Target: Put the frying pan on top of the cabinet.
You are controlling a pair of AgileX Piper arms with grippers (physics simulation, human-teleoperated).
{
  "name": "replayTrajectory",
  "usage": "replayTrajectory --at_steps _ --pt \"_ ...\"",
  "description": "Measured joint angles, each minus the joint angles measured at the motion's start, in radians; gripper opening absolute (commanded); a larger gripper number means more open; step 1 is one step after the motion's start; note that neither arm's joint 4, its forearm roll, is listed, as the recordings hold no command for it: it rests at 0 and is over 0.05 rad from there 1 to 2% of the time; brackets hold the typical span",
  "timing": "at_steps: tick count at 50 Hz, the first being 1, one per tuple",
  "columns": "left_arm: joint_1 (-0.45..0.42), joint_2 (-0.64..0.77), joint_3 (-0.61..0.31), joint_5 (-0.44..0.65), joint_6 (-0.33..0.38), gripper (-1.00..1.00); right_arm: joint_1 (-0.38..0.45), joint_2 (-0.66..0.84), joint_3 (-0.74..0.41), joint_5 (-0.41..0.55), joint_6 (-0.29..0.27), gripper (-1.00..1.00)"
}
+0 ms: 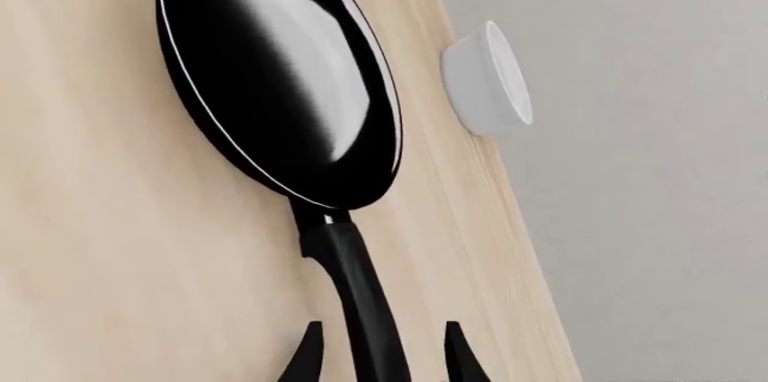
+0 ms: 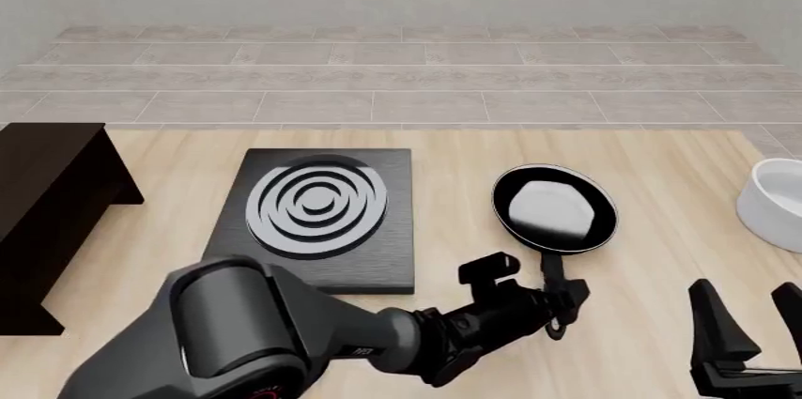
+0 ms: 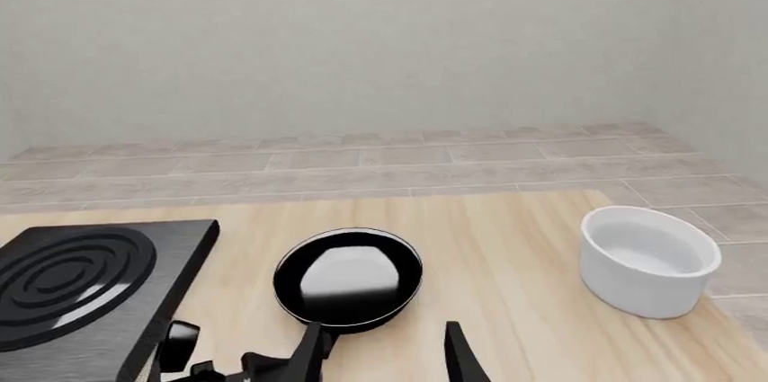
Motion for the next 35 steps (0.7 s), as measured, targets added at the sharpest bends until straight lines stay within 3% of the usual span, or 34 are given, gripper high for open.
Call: replayTrajectory --at_steps 3,4,24,35 --pt "0.000 0.002 -0.003 -0.001 0.004 1.00 -0.001 0.000 0.000 -0.001 0.001 1.00" --pt "0.000 0.003 -0.004 -0.001 0.004 -1.00 -0.001 0.001 0.000 -0.001 0.002 1.00" --pt "0.008 -0.003 0.001 -0.001 -0.035 -1.00 -0.003 0.002 0.000 -0.002 0.001 1.00" --pt "0.041 -0.050 0.021 0.008 0.005 -1.00 -0.004 -0.002 0.000 0.002 0.000 1.00"
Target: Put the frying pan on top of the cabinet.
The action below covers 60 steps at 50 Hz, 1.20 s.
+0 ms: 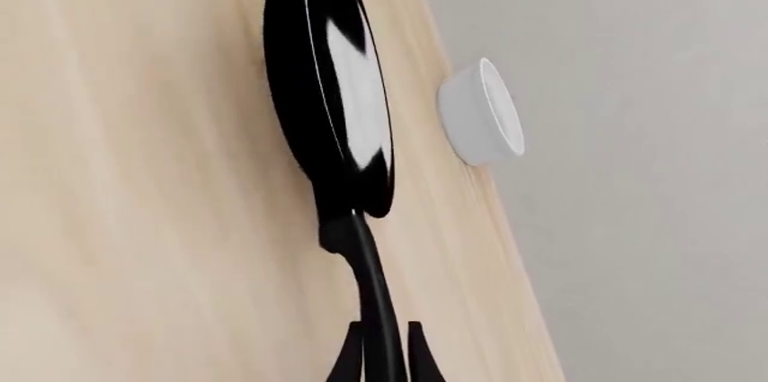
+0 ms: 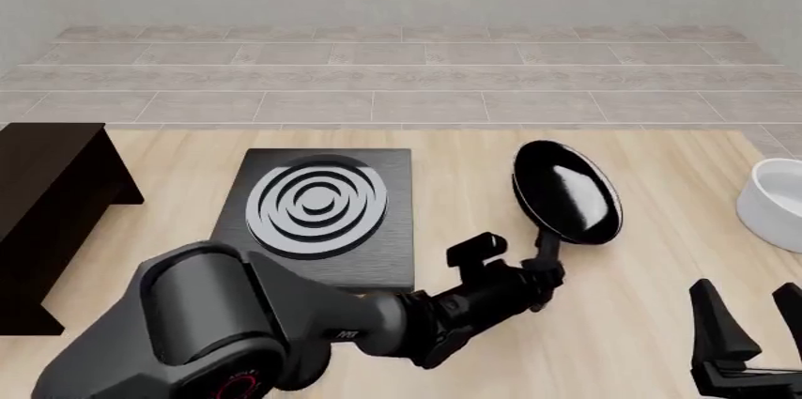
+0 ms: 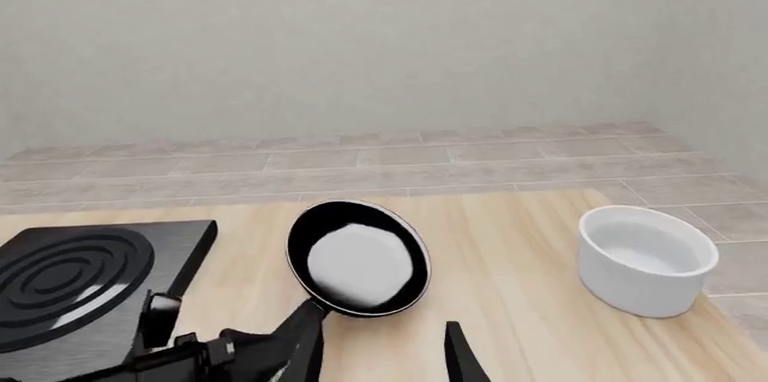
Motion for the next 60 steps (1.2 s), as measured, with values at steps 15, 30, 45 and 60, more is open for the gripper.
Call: replayTrajectory --at_steps 15,30,45,60 --pt "0.039 -0.101 0.077 -0.010 0.033 -1.00 0.000 -0.005 0.000 0.005 -0.004 1.00" --pt "0.069 -0.239 0.186 -0.038 0.039 -1.00 0.002 -0.012 0.000 0.012 -0.012 1.00" --pt "0.123 -0.402 0.289 -0.046 0.053 -1.00 0.003 -0.009 0.000 0.010 -0.016 1.00" --pt "0.283 -0.599 0.416 -0.024 0.052 -1.00 0.003 -0.001 0.000 0.003 -0.013 1.00"
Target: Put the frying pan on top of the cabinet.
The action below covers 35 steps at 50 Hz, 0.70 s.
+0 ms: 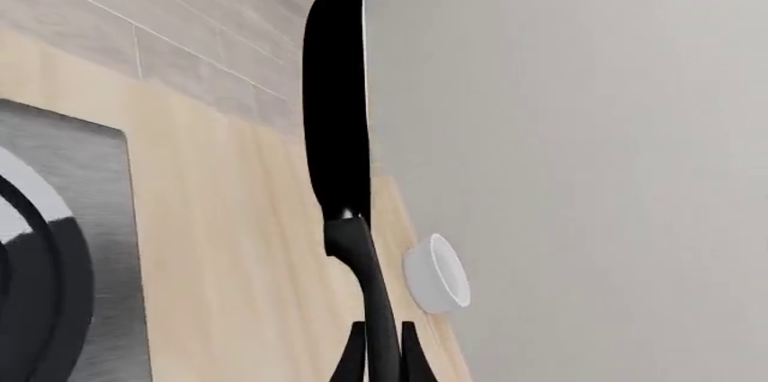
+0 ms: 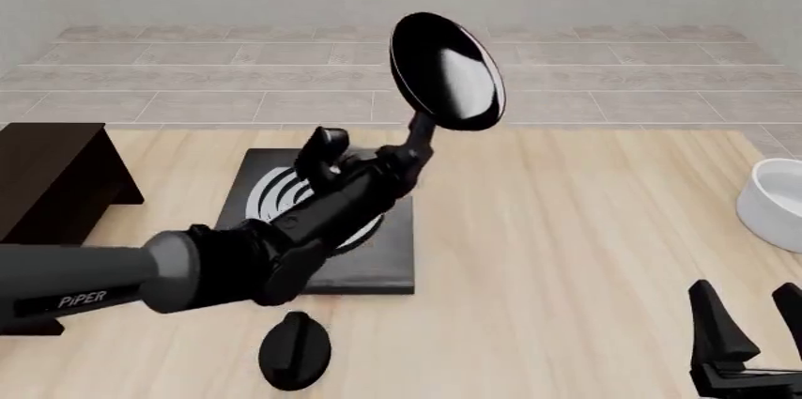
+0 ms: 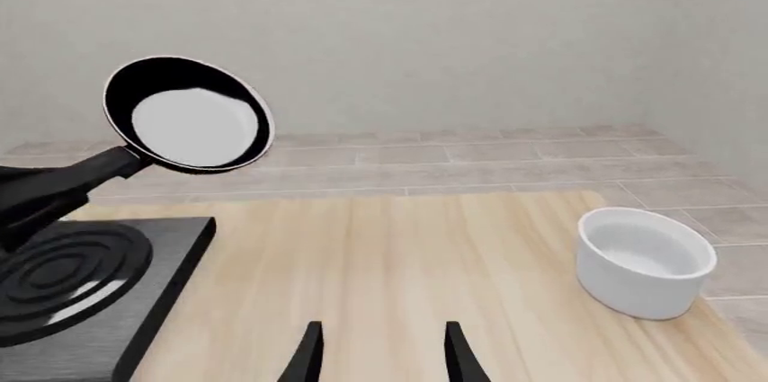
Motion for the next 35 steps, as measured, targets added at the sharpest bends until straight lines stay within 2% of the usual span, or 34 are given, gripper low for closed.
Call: replayTrajectory --at_steps 20,35 --pt "0.202 -0.377 0.228 0.046 -0.061 -1.00 0.004 -0.017 -0.001 0.016 -0.009 1.00" --pt "0.327 -0.619 0.359 0.099 -0.106 -1.00 0.007 -0.027 -0.007 0.032 -0.017 1.00"
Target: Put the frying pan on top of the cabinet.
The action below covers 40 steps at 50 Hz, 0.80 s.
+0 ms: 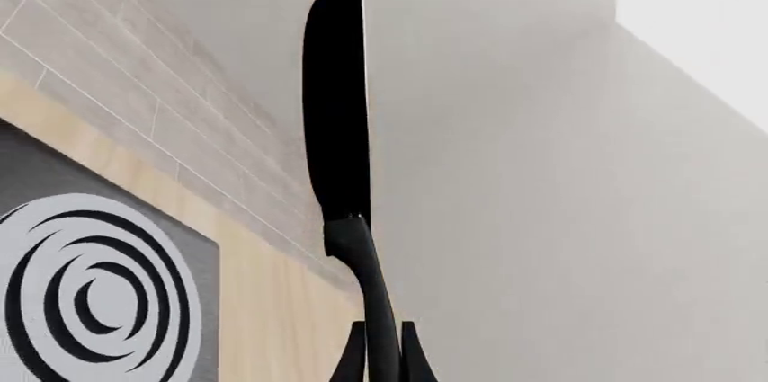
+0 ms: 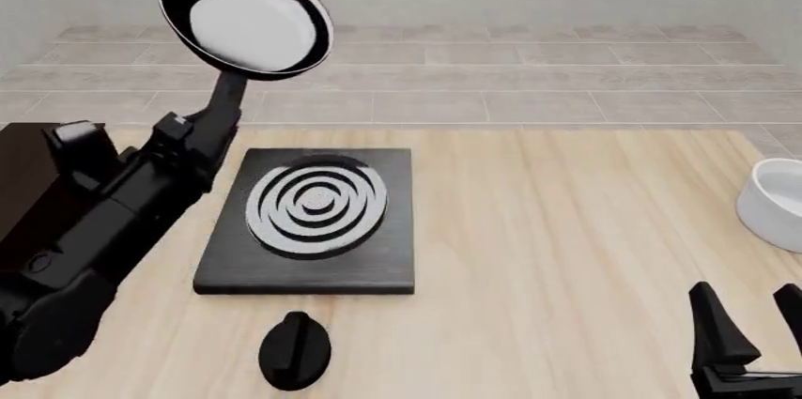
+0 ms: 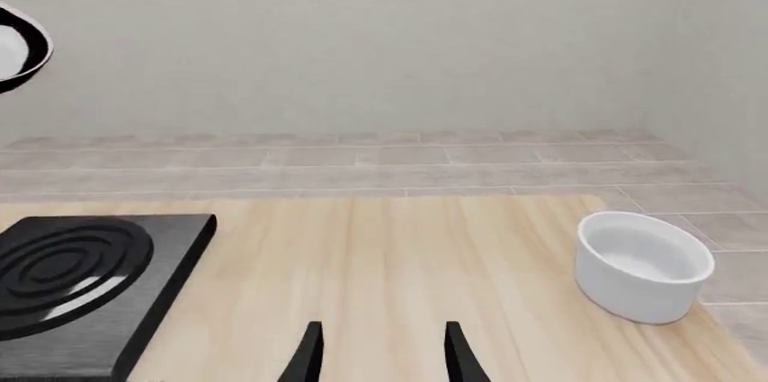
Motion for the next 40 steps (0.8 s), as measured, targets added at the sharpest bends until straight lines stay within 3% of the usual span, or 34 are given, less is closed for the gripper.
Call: replayTrajectory --at_steps 40 --pt "0.363 -0.444 0.258 0.082 -0.154 -1.00 0.007 0.015 -0.001 -0.013 -0.009 1.00"
